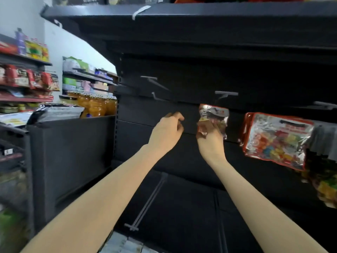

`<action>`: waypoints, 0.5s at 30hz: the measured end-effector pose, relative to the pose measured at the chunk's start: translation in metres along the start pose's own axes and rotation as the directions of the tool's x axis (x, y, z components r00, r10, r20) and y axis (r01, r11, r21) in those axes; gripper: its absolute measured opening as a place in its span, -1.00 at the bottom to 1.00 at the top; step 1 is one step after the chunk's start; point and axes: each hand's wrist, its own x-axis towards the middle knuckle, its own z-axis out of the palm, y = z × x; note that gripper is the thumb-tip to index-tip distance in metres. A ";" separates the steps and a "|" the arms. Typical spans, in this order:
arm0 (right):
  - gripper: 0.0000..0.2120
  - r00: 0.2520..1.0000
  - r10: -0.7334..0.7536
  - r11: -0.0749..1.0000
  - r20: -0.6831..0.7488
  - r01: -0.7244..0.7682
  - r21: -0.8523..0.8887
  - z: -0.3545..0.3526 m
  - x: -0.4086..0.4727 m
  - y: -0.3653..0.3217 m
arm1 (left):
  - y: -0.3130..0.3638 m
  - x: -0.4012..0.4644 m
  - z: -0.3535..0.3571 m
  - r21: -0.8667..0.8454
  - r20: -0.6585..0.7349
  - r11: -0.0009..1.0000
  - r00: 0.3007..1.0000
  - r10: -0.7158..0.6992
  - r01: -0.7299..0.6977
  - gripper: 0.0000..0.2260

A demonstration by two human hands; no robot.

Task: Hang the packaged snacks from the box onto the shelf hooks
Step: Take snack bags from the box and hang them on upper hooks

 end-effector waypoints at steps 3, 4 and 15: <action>-0.77 0.997 -0.040 0.995 0.073 0.033 0.096 0.017 -0.025 -0.027 | -0.023 -0.033 -0.035 0.079 -0.041 0.996 0.999 -0.025 0.028 -0.83; -0.79 0.994 -0.055 0.992 0.098 0.043 0.122 0.025 -0.035 -0.039 | -0.032 -0.045 -0.047 0.104 -0.048 0.994 0.998 -0.035 0.039 -0.84; -0.81 0.836 -0.206 0.959 0.508 0.069 0.275 0.200 -0.195 -0.185 | -0.181 -0.225 -0.195 0.257 0.022 0.862 0.889 -0.458 0.438 -0.87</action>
